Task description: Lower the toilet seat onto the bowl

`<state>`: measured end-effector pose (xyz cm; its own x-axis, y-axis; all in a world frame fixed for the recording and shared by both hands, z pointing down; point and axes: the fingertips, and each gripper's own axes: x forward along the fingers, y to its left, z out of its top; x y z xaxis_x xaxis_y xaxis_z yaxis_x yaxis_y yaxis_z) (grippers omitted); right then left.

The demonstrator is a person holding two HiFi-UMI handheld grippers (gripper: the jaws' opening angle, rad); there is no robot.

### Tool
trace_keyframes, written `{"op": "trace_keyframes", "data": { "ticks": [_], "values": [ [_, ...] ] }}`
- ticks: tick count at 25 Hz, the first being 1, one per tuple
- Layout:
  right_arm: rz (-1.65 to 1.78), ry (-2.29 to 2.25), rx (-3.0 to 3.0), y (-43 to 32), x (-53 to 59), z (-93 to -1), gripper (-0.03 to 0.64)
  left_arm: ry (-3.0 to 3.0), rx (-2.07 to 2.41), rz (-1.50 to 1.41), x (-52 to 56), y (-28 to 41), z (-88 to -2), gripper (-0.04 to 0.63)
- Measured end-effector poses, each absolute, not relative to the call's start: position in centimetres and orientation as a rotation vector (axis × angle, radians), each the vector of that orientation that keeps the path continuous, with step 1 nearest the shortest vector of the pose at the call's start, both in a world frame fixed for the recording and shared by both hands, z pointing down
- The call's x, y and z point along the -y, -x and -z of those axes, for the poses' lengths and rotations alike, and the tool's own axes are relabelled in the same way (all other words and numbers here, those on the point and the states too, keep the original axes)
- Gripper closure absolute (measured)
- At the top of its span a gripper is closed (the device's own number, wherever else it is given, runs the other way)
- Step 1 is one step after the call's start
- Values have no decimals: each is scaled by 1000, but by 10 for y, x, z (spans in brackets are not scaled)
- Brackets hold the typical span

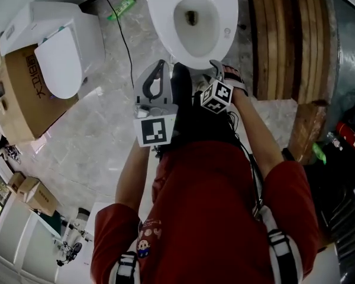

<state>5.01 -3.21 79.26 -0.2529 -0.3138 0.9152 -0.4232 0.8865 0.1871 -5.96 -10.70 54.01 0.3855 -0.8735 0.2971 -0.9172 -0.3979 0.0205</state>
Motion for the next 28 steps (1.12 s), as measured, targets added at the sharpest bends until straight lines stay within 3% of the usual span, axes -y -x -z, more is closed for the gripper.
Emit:
{"op": "trace_keyframes", "data": {
  "ticks": [28],
  "values": [
    [-125, -1372, 2364, -95, 49, -466, 376, -2454, 1986, -203, 38, 80, -368, 584]
  ]
}}
